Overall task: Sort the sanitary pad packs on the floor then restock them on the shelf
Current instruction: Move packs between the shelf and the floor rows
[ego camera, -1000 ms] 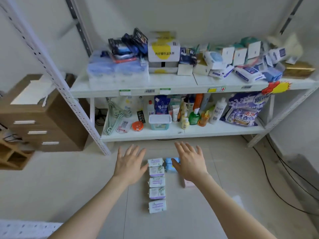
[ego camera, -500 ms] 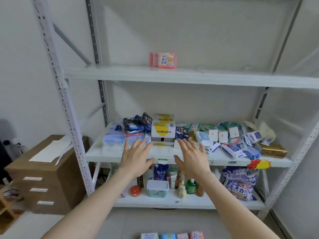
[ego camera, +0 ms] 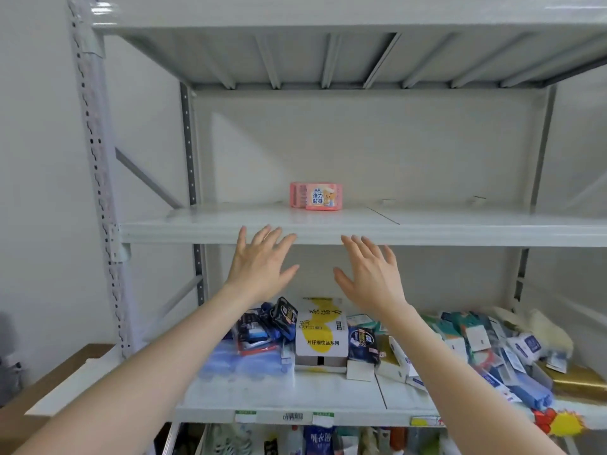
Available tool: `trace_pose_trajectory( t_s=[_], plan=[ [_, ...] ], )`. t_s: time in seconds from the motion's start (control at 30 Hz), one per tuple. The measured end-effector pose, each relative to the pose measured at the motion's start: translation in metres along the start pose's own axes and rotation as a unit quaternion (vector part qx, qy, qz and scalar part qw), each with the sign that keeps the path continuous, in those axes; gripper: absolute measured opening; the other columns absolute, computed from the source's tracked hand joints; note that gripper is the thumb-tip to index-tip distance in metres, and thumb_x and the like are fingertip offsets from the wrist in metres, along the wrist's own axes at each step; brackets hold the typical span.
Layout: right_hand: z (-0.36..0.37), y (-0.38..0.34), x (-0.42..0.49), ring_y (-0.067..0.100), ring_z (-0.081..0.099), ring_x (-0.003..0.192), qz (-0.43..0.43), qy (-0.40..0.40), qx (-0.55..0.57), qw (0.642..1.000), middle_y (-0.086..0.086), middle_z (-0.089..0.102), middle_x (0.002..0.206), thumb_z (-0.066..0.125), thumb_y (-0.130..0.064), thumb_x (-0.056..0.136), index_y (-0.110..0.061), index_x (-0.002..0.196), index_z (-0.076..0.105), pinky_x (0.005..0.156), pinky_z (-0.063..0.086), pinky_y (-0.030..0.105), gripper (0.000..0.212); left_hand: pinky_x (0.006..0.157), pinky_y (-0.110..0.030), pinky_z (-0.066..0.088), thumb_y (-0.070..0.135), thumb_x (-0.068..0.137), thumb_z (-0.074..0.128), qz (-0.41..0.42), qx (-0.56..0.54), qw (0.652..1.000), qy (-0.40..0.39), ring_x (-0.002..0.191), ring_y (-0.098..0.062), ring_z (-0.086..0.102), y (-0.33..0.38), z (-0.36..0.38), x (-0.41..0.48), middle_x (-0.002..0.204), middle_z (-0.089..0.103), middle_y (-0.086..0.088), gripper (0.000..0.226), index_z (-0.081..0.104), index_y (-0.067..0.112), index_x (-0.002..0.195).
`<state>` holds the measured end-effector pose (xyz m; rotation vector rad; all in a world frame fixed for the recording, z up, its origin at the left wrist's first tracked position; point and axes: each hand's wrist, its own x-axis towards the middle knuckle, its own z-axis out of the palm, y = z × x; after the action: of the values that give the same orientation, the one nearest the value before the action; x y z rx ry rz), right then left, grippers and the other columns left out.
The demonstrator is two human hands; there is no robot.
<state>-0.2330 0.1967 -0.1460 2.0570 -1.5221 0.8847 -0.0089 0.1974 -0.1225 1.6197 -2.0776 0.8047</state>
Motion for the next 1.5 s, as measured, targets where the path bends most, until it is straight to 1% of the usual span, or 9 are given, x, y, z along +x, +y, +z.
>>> trace_pose_trajectory(
  t_s=[0.17,0.3,0.5,0.8,1.07,1.2,1.27,1.37,1.5],
  plan=[
    [0.007,0.022,0.069,0.023,0.026,0.144,-0.001,0.029,0.008,1.000,0.003,0.037,0.153,0.041,-0.049,0.095,-0.019,0.149,0.028,0.117,0.015,0.049,0.063,0.117,-0.058,0.005,0.056,0.095,0.036,0.003,0.015,0.999,0.033,0.147,-0.022,0.017,-0.021,0.006,0.073,0.156,0.029,-0.003,0.062,0.023,0.029,0.149],
    [0.022,0.045,0.120,0.023,0.028,0.143,-0.004,0.041,0.021,0.999,0.001,0.040,0.151,0.043,-0.048,0.094,-0.021,0.149,0.027,0.116,0.017,0.048,0.063,0.117,-0.057,0.004,0.055,0.095,0.038,-0.015,0.021,0.998,0.055,0.147,-0.023,0.016,-0.032,0.021,0.120,0.156,0.028,-0.002,0.061,0.025,0.029,0.148],
    [0.062,0.084,0.197,0.020,0.026,0.144,-0.037,0.014,0.007,0.999,0.000,0.036,0.153,0.042,-0.050,0.094,-0.023,0.149,0.025,0.116,0.015,0.048,0.064,0.117,-0.058,0.006,0.056,0.095,0.037,-0.058,-0.001,0.996,0.068,0.147,-0.022,0.017,-0.049,0.056,0.189,0.156,0.028,-0.002,0.062,0.024,0.030,0.149],
    [0.116,0.107,0.297,0.020,0.018,0.146,-0.052,-0.018,0.002,0.998,0.002,0.028,0.157,0.045,-0.054,0.092,-0.026,0.151,0.022,0.117,0.015,0.048,0.069,0.117,-0.058,0.009,0.059,0.094,0.037,-0.044,-0.023,0.997,0.061,0.147,-0.023,0.017,-0.097,0.113,0.288,0.157,0.028,-0.003,0.065,0.018,0.033,0.151],
    [0.154,0.123,0.372,0.023,0.021,0.145,0.003,-0.076,0.004,0.997,0.004,0.023,0.159,0.054,-0.059,0.086,-0.028,0.152,0.019,0.113,0.022,0.046,0.081,0.117,-0.058,0.009,0.065,0.091,0.040,-0.008,-0.083,0.996,-0.012,0.148,-0.022,0.014,-0.140,0.157,0.380,0.159,0.022,-0.002,0.073,0.015,0.035,0.152],
    [0.174,0.128,0.396,0.026,0.030,0.140,0.032,-0.131,0.043,0.990,0.002,0.029,0.156,0.058,-0.061,0.082,-0.028,0.152,0.017,0.109,0.032,0.047,0.087,0.116,-0.057,0.016,0.070,0.086,0.044,-0.001,-0.127,0.988,-0.086,0.146,-0.024,0.019,-0.152,0.181,0.413,0.160,0.021,-0.001,0.080,0.013,0.038,0.152],
    [0.187,0.131,0.403,0.027,0.033,0.138,0.060,-0.159,0.097,0.981,0.003,0.032,0.154,0.062,-0.062,0.080,-0.027,0.152,0.015,0.109,0.034,0.046,0.093,0.114,-0.051,0.024,0.068,0.086,0.049,-0.002,-0.162,0.978,-0.134,0.141,-0.027,0.030,-0.155,0.194,0.429,0.158,0.024,-0.003,0.082,0.011,0.038,0.152],
    [0.203,0.137,0.409,0.025,0.037,0.137,0.085,-0.183,0.172,0.964,0.005,0.034,0.152,0.066,-0.060,0.078,-0.023,0.153,0.014,0.109,0.035,0.037,0.098,0.111,-0.037,0.032,0.064,0.087,0.054,-0.009,-0.238,0.953,-0.188,0.133,-0.025,0.043,-0.154,0.211,0.450,0.156,0.028,-0.007,0.085,0.009,0.036,0.153],
    [0.209,0.142,0.410,0.022,0.038,0.135,0.088,-0.174,0.163,0.967,0.005,0.032,0.151,0.068,-0.055,0.080,-0.016,0.152,0.017,0.107,0.034,0.032,0.096,0.111,-0.035,0.027,0.062,0.087,0.056,-0.028,-0.272,0.934,-0.228,0.141,-0.025,0.033,-0.148,0.224,0.472,0.156,0.031,-0.005,0.084,0.012,0.035,0.154]
  ],
)
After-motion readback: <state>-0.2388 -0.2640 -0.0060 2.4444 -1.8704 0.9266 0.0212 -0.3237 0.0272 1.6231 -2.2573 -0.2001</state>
